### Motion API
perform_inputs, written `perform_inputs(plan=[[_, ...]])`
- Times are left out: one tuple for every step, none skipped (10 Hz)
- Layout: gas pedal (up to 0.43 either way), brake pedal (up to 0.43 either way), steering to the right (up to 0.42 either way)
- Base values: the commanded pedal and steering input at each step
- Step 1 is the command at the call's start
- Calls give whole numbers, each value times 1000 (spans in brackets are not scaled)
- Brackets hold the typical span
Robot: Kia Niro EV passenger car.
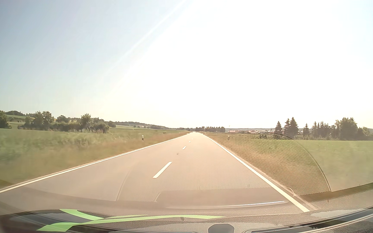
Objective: Follow the waypoints while adhering to traffic rules and regulations
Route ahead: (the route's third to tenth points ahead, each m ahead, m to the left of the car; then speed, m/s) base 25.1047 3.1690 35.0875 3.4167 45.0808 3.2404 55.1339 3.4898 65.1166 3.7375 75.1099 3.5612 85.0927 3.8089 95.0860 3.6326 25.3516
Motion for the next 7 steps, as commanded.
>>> perform_inputs(plan=[[248, 0, -1], [248, 0, -1], [268, 0, -1], [280, 0, -1], [280, 0, -1], [280, 0, -1], [280, 0, -1]])
